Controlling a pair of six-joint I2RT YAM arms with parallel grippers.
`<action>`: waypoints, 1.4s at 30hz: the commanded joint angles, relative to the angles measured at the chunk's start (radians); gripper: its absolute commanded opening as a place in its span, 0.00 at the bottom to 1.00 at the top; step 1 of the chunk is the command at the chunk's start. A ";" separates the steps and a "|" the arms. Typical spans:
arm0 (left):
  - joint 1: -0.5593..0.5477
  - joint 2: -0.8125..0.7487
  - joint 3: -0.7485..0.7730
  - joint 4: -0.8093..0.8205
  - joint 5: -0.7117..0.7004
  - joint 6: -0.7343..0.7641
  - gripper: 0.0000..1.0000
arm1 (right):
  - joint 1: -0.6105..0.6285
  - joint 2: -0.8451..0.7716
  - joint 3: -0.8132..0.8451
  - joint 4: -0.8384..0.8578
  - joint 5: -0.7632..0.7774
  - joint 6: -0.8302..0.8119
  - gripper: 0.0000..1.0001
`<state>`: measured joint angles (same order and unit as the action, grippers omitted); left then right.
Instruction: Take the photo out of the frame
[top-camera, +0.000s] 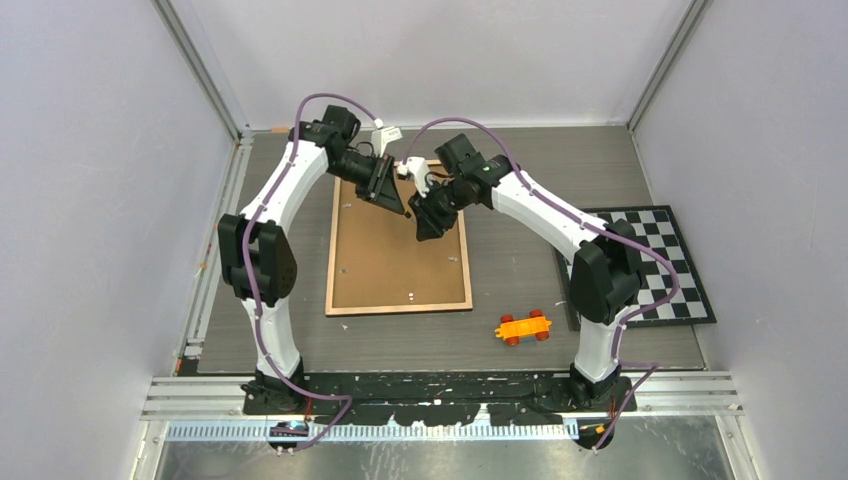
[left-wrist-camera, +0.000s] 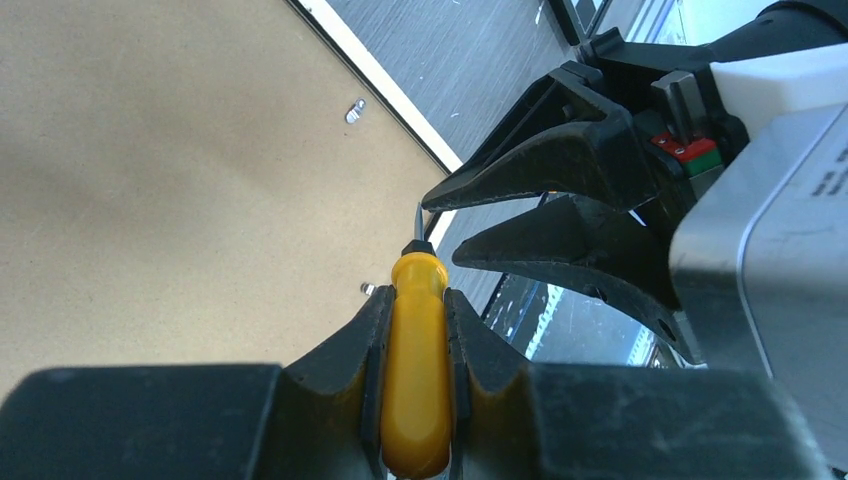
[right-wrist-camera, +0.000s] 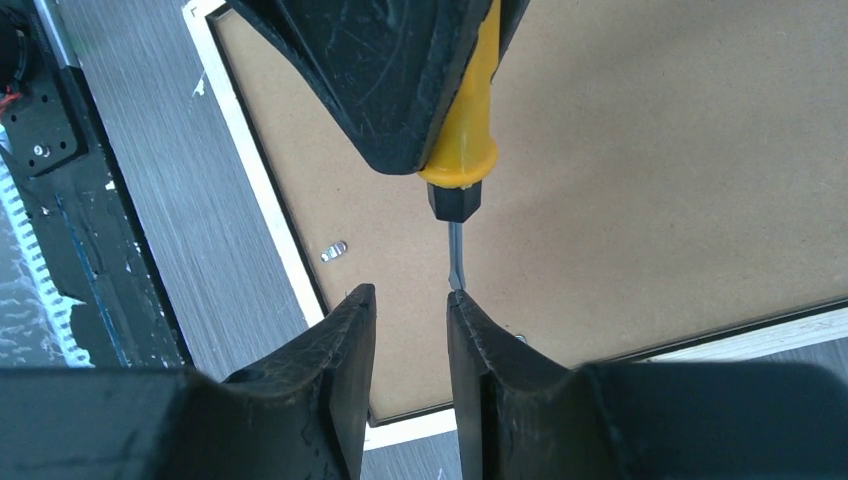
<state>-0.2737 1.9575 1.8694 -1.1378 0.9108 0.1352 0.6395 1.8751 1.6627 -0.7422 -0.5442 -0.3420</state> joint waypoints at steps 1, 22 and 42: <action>-0.023 -0.044 0.016 -0.084 0.086 0.023 0.00 | 0.005 -0.063 0.000 0.024 0.038 -0.063 0.37; -0.020 -0.043 0.013 -0.090 0.128 0.010 0.00 | 0.004 -0.110 -0.027 0.038 -0.031 -0.041 0.56; 0.014 -0.129 -0.113 0.201 0.019 -0.193 0.62 | -0.055 -0.076 -0.003 0.110 -0.066 0.133 0.01</action>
<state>-0.2924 1.9282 1.8175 -1.1282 0.9840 0.0769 0.6315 1.8114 1.6176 -0.6895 -0.5739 -0.3012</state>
